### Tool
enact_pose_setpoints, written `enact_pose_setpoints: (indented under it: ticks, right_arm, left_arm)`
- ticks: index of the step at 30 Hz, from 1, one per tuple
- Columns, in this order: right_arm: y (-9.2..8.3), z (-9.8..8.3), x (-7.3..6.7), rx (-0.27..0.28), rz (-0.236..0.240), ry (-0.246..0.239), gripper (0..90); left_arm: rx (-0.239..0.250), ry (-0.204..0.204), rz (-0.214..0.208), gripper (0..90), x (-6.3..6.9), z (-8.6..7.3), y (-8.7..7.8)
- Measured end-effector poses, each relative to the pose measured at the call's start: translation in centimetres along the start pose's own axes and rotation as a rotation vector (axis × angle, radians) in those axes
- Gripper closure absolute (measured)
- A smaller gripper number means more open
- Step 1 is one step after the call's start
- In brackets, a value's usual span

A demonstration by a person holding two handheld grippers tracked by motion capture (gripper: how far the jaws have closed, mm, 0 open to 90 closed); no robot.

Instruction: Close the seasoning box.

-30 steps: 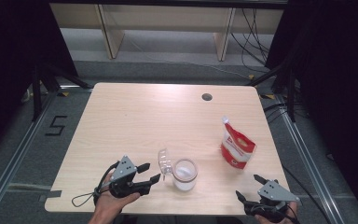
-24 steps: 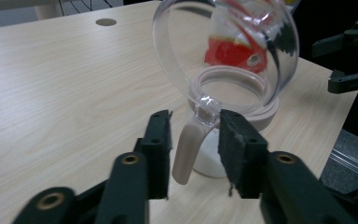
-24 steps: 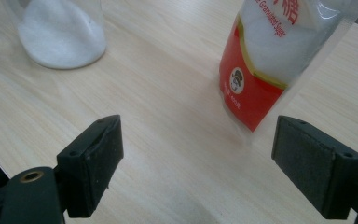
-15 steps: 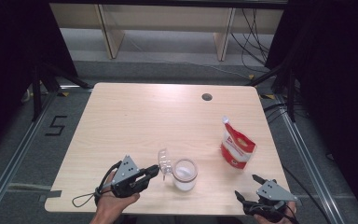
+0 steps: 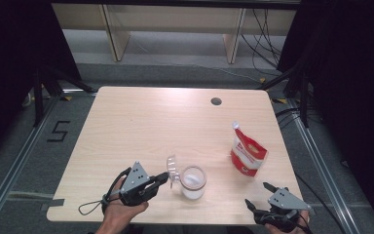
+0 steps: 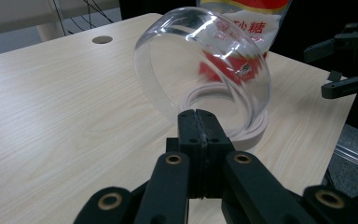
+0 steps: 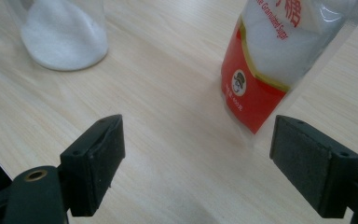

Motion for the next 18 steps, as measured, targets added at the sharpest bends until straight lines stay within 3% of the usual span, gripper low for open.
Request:
enact_pose_setpoints:
  ticks: [18]
  right_arm:
    - [0.00, 0.00, -0.01, 0.002, 0.003, 0.002, 18.6]
  left_arm:
    - [-0.012, 0.014, -0.018, 89.1, 0.18, 0.04, 0.90]
Point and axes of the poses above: each handheld gripper's, and its own axes: y roughly forward along the jaws, z roughly out of its top, x roughly to its right, the point moved 5 cm from there along y, roughly forward along the jaws, and after that the axes turned 14 degrees about x, right-handed, at the moved point
